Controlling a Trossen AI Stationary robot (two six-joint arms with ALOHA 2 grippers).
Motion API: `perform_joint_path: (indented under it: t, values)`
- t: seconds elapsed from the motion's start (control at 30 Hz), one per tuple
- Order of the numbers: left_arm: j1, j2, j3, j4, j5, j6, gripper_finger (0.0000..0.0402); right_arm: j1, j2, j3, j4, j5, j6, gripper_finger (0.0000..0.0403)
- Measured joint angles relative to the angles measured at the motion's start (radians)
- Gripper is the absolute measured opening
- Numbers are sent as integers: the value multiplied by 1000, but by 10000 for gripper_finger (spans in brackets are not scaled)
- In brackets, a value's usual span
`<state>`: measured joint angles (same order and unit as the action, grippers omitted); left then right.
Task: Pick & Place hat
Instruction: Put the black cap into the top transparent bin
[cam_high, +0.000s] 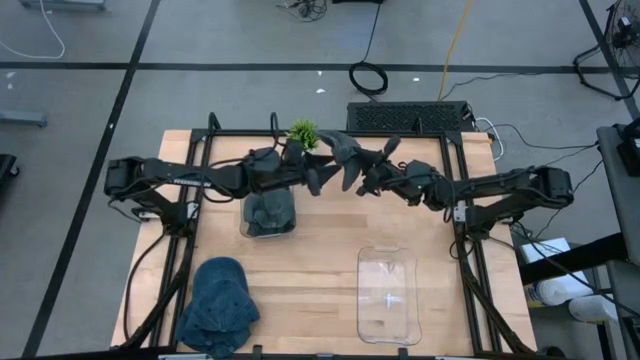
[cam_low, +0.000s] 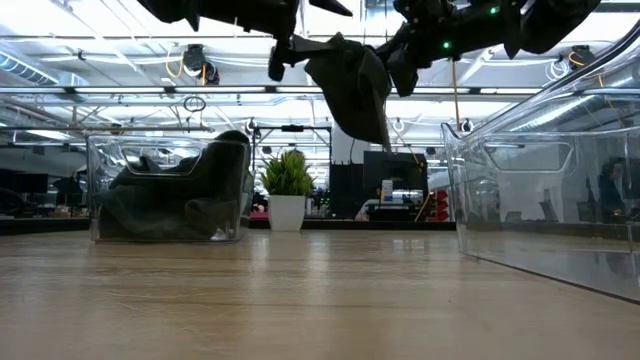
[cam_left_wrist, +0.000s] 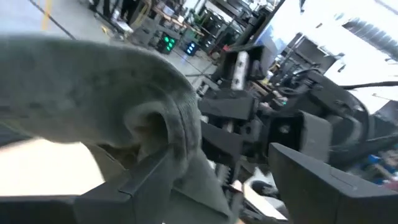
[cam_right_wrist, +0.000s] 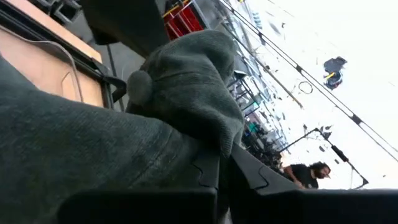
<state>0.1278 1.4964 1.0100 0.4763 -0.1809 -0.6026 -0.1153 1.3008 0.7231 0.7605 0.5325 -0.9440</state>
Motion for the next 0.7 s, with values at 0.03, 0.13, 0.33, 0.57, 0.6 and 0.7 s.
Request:
perform_joint_path:
  t: [0.03, 0.13, 0.33, 0.57, 0.6, 0.7]
  values:
    - [0, 3, 0, -4, -12, 14, 269, 8, -4, 0, 0, 9, -9, 0]
    - [0, 7, 0, -10, -35, 24, 269, 30, -23, 0, 17, 19, -21, 0]
    - [-7, 19, 0, -4, -38, 20, 269, 60, -35, 1, 50, 18, -23, 0]
    - [-43, 81, 0, 71, -35, 23, 269, 61, -35, 1, 53, -9, -6, 0]
    - [-47, 92, 0, 91, -35, 31, 269, 61, -34, 1, 54, -13, 3, 0]
    - [-52, 121, -1, 195, -35, 74, 269, 62, -34, 2, 52, -15, 14, 0]
